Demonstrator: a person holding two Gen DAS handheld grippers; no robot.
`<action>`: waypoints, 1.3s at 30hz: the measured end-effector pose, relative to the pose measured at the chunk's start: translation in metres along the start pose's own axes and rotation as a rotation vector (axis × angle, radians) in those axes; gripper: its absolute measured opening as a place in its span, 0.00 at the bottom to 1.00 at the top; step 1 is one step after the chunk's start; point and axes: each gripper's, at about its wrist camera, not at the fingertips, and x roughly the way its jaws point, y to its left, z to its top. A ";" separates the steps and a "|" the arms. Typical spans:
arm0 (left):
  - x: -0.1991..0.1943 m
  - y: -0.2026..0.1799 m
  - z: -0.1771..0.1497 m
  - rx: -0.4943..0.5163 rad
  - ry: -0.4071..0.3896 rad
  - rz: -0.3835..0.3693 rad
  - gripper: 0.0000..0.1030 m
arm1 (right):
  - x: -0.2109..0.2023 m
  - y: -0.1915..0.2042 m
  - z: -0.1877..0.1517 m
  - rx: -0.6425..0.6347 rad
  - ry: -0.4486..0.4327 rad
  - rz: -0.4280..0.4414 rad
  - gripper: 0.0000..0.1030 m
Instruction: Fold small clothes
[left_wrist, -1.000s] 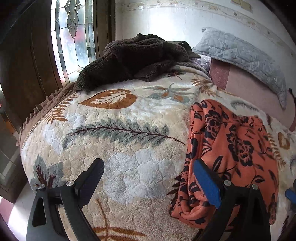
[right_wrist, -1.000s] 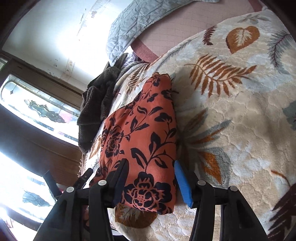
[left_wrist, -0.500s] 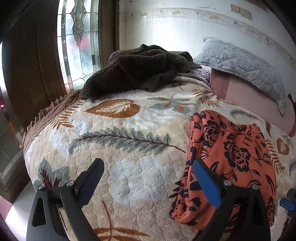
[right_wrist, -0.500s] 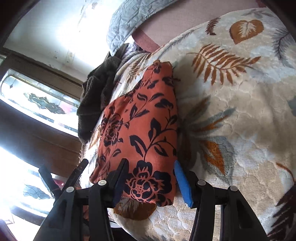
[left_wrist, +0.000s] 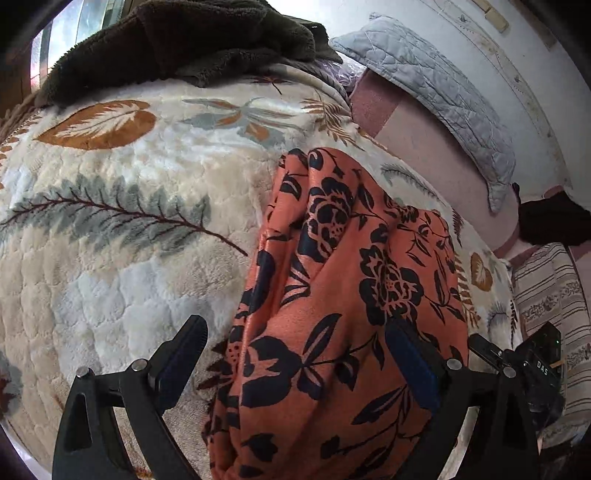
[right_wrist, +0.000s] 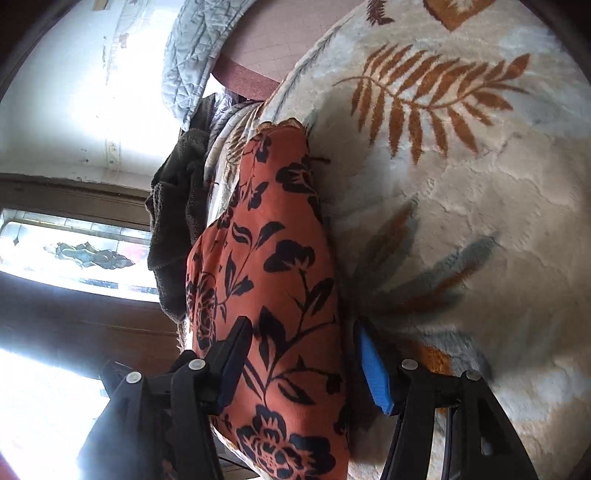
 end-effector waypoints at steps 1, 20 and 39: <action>0.005 0.000 0.002 -0.005 0.025 -0.016 0.94 | 0.005 0.001 0.005 -0.003 0.000 0.004 0.60; 0.023 -0.019 0.010 -0.049 0.017 -0.197 0.47 | 0.017 0.024 0.016 -0.100 -0.047 0.086 0.38; 0.044 -0.052 -0.010 0.152 0.107 -0.037 0.87 | 0.001 -0.014 0.029 0.032 0.017 0.006 0.66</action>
